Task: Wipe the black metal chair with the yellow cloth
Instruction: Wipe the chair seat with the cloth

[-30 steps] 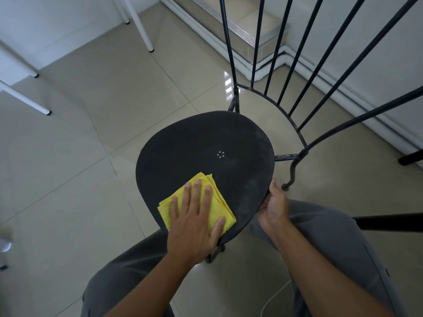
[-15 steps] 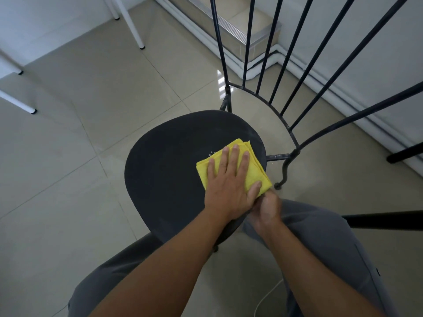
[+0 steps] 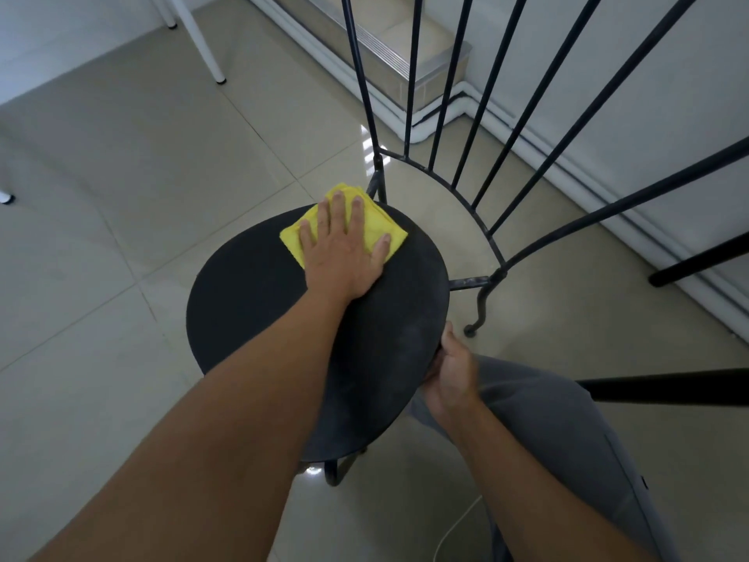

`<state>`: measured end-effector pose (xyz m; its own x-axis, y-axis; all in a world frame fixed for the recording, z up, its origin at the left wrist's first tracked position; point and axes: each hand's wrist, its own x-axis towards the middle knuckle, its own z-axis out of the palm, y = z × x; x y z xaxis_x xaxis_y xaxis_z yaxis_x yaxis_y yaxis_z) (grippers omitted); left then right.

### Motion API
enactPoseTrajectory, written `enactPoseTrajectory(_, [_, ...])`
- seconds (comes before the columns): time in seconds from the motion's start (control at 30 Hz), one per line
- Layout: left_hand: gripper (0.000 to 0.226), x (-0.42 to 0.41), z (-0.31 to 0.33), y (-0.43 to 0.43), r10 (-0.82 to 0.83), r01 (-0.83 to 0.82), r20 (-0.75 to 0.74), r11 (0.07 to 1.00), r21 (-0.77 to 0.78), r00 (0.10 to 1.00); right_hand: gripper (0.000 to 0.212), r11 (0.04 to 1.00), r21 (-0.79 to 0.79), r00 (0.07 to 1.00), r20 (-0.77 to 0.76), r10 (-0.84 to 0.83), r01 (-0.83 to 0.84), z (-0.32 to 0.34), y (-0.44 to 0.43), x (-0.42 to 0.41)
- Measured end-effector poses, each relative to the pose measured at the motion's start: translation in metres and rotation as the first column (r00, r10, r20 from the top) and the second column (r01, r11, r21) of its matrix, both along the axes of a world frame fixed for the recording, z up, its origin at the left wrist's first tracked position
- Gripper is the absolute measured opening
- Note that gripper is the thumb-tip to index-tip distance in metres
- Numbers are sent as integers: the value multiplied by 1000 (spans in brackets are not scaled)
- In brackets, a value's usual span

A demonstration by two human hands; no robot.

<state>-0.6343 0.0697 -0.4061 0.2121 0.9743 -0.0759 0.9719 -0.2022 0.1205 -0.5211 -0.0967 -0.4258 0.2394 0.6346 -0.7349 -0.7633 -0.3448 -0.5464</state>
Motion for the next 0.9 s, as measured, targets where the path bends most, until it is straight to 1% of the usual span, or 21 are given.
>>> enactPoseTrajectory(0.13, [76,-50,0,1,96,-96,-26,995,15,995,46,999,36,1000,-20,-23,24,2,2,-3])
enactPoseTrajectory(0.23, [77,-84,1,-8,154,-154,-40,988,22,987,55,998,37,999,-22,-49,49,2,2,-5])
enactPoseTrajectory(0.37, [76,-112,2,-26,201,-199,-57,980,29,978,47,999,29,1000,-5,-29,30,8,1,-5])
enactPoseTrajectory(0.57, [76,-131,3,-71,219,-217,-75,975,39,973,43,999,26,1000,0,-25,25,8,1,-4])
enactPoseTrajectory(0.7, [76,-132,3,-122,199,-196,-109,980,41,974,41,999,31,1000,13,-25,24,3,1,-3])
enactPoseTrajectory(0.77, [77,-125,5,-149,155,-154,-122,988,23,980,42,999,39,999,18,-30,29,1,1,-4])
enactPoseTrajectory(0.9, [78,-101,9,-186,47,-51,-138,998,-21,989,40,999,39,1000,-20,-20,21,0,1,-4])
